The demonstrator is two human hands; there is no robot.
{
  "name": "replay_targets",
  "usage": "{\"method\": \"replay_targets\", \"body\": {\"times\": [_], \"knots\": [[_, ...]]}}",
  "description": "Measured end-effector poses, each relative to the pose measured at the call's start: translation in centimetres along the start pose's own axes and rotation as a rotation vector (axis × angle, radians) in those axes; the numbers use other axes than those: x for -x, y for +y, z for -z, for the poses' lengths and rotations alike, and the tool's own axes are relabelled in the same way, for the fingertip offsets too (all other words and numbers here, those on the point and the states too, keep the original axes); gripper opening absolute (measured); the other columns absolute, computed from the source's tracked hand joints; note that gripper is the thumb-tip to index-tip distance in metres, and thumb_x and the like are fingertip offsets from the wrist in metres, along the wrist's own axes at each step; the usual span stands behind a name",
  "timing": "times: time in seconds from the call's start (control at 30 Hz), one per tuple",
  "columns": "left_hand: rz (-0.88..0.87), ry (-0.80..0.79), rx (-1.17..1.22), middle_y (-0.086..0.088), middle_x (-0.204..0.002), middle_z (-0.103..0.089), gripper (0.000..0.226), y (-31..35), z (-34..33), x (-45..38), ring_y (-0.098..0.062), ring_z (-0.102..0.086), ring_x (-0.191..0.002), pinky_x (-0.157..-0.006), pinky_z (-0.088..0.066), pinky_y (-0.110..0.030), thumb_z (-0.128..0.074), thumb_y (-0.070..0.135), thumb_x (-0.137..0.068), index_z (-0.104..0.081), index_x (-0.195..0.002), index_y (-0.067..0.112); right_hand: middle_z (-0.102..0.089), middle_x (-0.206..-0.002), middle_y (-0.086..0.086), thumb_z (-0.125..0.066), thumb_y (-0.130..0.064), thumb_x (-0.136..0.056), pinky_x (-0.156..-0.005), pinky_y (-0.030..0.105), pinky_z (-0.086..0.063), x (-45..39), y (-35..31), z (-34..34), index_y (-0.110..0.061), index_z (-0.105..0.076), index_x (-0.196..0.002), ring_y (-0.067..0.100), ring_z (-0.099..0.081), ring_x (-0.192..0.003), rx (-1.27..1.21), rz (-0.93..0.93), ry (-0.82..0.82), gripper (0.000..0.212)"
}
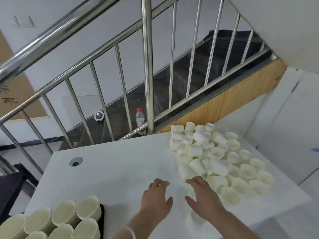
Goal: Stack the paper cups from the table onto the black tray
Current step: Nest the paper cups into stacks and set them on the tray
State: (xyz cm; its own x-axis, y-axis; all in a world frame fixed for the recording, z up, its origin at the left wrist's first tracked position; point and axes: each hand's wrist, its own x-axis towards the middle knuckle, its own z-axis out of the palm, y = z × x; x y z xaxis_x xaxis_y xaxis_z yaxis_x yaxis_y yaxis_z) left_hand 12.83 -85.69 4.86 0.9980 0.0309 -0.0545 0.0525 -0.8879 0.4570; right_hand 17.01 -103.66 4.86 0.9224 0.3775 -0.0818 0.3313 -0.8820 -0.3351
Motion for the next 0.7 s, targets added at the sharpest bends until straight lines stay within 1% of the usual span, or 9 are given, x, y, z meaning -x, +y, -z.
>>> {"method": "replay_targets", "body": {"times": [0.27, 0.43, 0.7], "knots": [[-0.037, -0.058, 0.038, 0.008, -0.136, -0.04, 0.05, 1.5, -3.6, -8.6, -0.012, -0.043, -0.124, -0.098, -0.042, -0.027, -0.05, 0.036, -0.092, -0.039, -0.139, 0.026, -0.031, -0.142, -0.01, -0.051, -0.042, -0.095, -0.092, 0.021, -0.046, -6.2, 5.1, 0.3, -0.028, -0.033, -0.145, 0.008, -0.037, -0.13, 0.041, -0.048, -0.039, 0.055], [-0.037, -0.135, 0.013, 0.007, -0.137, -0.038, 0.051, 1.7, -5.3, -13.4, -0.014, -0.042, -0.125, -0.097, -0.043, -0.029, -0.051, 0.036, -0.091, -0.037, -0.139, 0.027, -0.032, -0.141, -0.01, -0.052, -0.04, -0.095, -0.089, 0.023, -0.047, -10.0, 7.5, 0.3, -0.028, -0.036, -0.142, 0.008, -0.039, -0.128, 0.045, -0.067, -0.072, 0.051], [-0.003, -0.203, -0.008, 0.006, -0.144, -0.029, 0.063, 2.6, -7.4, -16.8, -0.016, -0.039, -0.128, -0.097, -0.043, -0.031, -0.059, 0.035, -0.087, -0.031, -0.142, 0.026, -0.03, -0.144, -0.01, -0.051, -0.037, -0.095, -0.095, 0.025, -0.047, -12.6, 10.1, -0.5, -0.027, -0.033, -0.146, 0.01, -0.034, -0.132, 0.027, -0.049, -0.129, 0.055]]}}
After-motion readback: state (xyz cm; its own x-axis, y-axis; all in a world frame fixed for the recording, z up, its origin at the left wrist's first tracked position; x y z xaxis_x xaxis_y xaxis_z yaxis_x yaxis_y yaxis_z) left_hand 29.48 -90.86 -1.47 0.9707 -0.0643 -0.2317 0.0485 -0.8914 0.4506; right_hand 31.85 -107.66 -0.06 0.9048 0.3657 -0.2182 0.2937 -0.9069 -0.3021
